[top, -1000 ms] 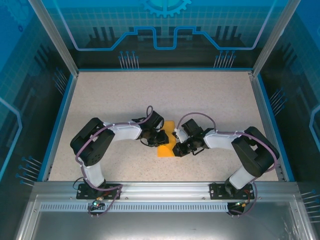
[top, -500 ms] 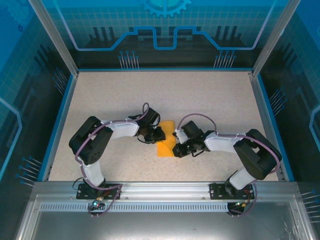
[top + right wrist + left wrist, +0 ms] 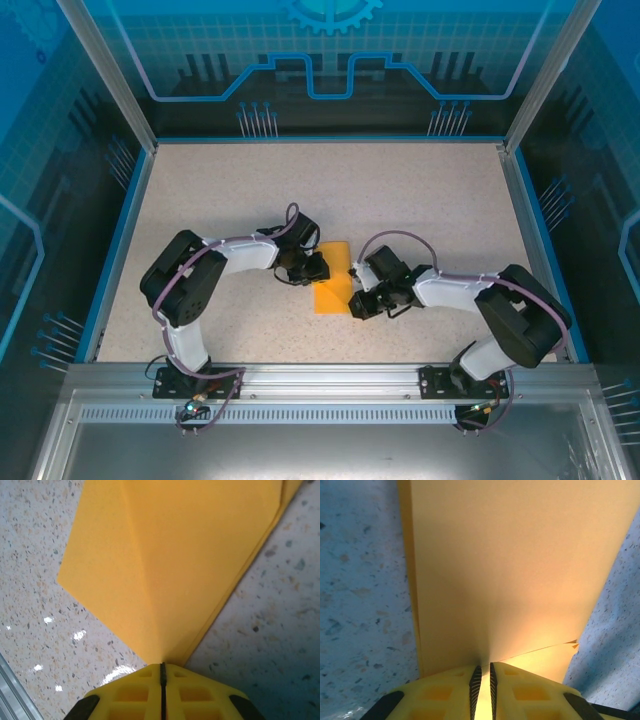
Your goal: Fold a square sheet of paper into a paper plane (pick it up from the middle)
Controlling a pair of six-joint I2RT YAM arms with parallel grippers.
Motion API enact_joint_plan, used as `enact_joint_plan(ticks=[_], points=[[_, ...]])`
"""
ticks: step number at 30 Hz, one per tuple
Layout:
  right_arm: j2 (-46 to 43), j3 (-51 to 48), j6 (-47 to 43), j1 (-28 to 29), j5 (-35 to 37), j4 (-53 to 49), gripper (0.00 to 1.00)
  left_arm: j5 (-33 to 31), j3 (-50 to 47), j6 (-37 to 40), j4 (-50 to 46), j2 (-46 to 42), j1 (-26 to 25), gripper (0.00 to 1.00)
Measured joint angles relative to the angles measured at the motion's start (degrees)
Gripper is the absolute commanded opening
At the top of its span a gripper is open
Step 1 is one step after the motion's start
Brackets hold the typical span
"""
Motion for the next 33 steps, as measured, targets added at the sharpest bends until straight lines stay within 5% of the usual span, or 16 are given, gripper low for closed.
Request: enact_joint_plan(ticks=[9,18,25,33], points=[[-4.3,3.1,0.2,0.3,0.1,-9.2,0.08,-0.7,0.5,0.8,0.3,0.3,1.5,0.19],[2.1,15.1,0.0,0.3,-2.0,-4.7,0.08,-0.7,0.5,1.0,0.5,0.3,1.5,0.19],[9.9,14.0,-0.5,0.1,-2.2,-2.5,0.08,-0.7,0.5,1.2,0.5,0.3,1.5,0.19],[9.4,7.8,-0.7,-0.5,-2.7,2.7,0.08,-0.6,0.5,2.3,0.4,0.3,1.6,0.19]])
